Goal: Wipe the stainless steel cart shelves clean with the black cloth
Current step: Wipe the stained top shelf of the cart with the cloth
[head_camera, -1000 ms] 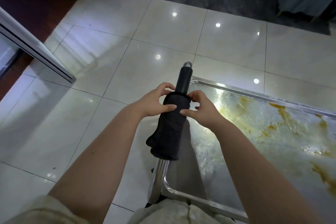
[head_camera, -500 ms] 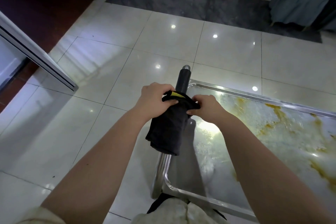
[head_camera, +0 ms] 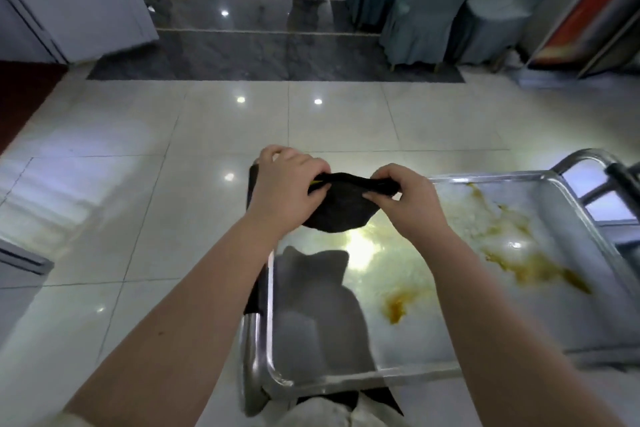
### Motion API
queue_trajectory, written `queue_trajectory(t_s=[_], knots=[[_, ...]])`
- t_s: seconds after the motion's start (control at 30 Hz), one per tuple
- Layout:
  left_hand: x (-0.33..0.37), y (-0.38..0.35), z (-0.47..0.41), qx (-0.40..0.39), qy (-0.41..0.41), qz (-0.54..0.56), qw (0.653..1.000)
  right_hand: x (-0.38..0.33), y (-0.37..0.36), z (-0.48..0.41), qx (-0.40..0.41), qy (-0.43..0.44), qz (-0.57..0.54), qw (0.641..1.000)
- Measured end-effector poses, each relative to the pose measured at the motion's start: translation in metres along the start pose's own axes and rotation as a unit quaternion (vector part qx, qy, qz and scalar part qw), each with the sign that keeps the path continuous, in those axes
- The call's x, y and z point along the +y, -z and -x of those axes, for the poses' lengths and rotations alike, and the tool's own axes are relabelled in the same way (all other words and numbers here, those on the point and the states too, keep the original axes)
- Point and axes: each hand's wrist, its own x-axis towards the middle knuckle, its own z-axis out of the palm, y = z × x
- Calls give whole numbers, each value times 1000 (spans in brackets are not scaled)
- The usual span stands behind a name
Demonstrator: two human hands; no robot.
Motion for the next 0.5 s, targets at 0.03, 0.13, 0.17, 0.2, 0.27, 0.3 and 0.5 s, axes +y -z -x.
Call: queue_trajectory(t_s=[0.03, 0.13, 0.17, 0.2, 0.27, 0.3, 0.5], knots=[[11, -7, -7, -14, -11, 4, 1000, 4, 10, 5, 21, 3, 24, 999], [47, -31, -22, -20, -41, 33, 998, 17, 43, 18, 84, 15, 111, 990], [59, -38, -26, -8, -53, 40, 998, 22, 54, 22, 105, 16, 131, 986], [72, -44, -30, 6, -66, 43, 997, 27, 65, 27, 124, 12, 143, 982], [99, -54, -37, 25, -91, 52, 994, 38, 86, 39, 162, -5, 157, 974], [113, -59, -40, 30, -102, 57, 993, 44, 96, 47, 177, -18, 161, 971], [198, -87, -34, 30, -163, 84, 983, 85, 154, 104, 197, -69, 184, 960]])
